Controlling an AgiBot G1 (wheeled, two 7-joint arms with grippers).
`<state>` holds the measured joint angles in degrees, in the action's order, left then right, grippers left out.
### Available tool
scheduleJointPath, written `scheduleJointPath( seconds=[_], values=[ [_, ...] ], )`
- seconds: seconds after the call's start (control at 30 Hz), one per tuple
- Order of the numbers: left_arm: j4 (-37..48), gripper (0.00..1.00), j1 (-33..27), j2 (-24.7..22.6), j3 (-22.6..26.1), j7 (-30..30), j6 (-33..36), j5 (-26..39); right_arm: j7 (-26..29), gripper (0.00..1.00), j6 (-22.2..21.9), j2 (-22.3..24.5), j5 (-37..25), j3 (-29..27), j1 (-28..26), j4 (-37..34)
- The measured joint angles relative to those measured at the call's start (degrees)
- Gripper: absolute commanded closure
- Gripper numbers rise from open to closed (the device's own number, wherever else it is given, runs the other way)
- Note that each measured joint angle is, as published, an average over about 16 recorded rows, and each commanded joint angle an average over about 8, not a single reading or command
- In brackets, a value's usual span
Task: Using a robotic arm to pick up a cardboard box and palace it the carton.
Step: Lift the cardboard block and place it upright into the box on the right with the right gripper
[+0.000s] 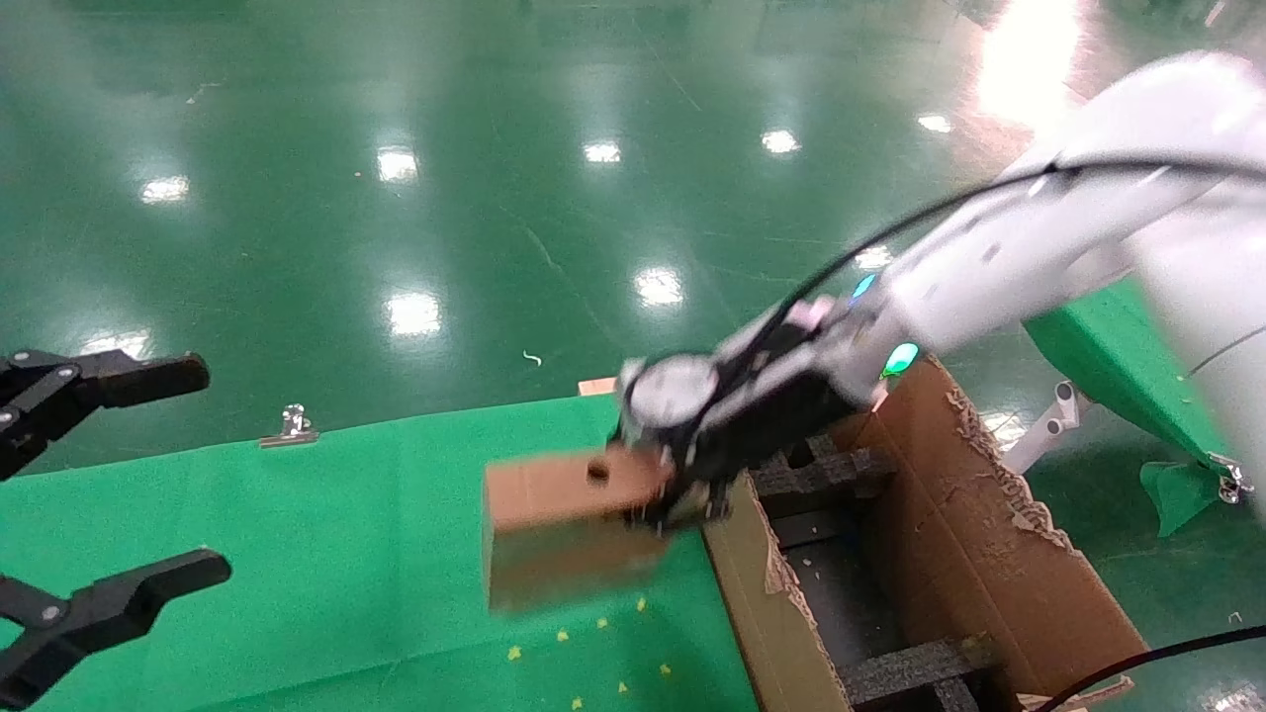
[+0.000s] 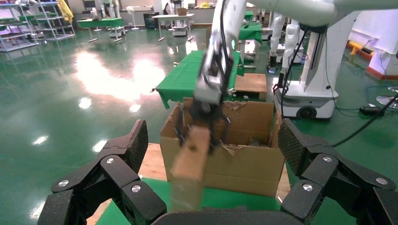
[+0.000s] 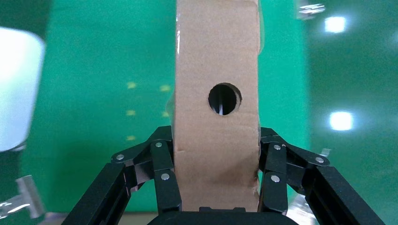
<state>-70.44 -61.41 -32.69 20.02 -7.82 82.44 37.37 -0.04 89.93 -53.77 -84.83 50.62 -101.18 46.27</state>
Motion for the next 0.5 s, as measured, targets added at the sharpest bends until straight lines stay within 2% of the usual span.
scheduleJointPath(
  seconds=[0.27,0.5],
  values=[
    [0.0,0.00,0.0,0.0,0.0,0.0,0.0,0.0,-1.4,1.00,0.6,3.1,2.9,-0.1,-7.8,-4.0],
    [0.0,0.00,0.0,0.0,0.0,0.0,0.0,0.0,-1.4,1.00,0.7,7.0,3.2,2.1,-12.5,-5.6]
  ],
)
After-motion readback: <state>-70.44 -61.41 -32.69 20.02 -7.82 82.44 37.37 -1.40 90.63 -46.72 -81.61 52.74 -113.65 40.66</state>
